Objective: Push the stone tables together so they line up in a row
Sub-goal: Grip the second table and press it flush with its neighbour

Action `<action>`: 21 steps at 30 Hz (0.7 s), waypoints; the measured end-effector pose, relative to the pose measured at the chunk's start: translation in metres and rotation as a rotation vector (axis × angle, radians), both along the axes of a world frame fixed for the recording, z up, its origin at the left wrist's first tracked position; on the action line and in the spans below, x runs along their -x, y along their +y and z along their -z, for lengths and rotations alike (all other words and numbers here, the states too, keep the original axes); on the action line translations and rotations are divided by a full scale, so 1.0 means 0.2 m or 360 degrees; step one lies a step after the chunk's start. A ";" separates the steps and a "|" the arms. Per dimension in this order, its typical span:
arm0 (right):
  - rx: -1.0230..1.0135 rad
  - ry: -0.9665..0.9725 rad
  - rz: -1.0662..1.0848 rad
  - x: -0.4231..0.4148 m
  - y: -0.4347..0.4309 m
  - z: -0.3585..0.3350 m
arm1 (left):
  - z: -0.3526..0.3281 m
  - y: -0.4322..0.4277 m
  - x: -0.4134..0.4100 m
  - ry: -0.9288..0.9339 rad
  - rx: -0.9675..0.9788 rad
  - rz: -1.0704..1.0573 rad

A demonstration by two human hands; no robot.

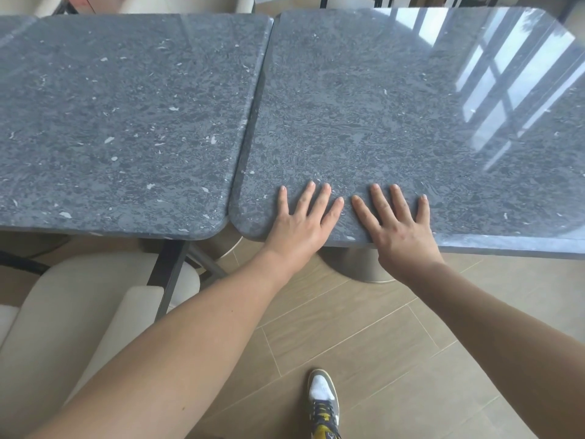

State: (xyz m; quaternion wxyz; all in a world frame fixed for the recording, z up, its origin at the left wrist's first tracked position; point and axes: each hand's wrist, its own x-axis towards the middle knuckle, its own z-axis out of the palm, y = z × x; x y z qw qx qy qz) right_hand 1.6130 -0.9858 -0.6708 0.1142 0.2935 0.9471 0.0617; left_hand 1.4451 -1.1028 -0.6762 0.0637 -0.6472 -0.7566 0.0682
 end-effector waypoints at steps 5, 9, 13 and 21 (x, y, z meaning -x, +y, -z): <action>-0.0005 0.0014 0.0022 -0.03 -0.02 0.00 | 0.00 -0.01 -0.03 -0.0032 -0.0036 0.0017; -0.0012 0.0026 0.0033 -0.03 -0.02 -0.01 | -0.01 -0.01 -0.02 -0.0029 -0.0039 0.0008; -0.0006 0.0064 0.0034 -0.03 -0.03 0.00 | 0.00 -0.02 0.00 -0.0002 -0.0084 0.0049; 0.0046 0.0171 0.0091 0.00 -0.05 0.00 | 0.04 -0.02 0.05 0.0026 -0.0175 0.0150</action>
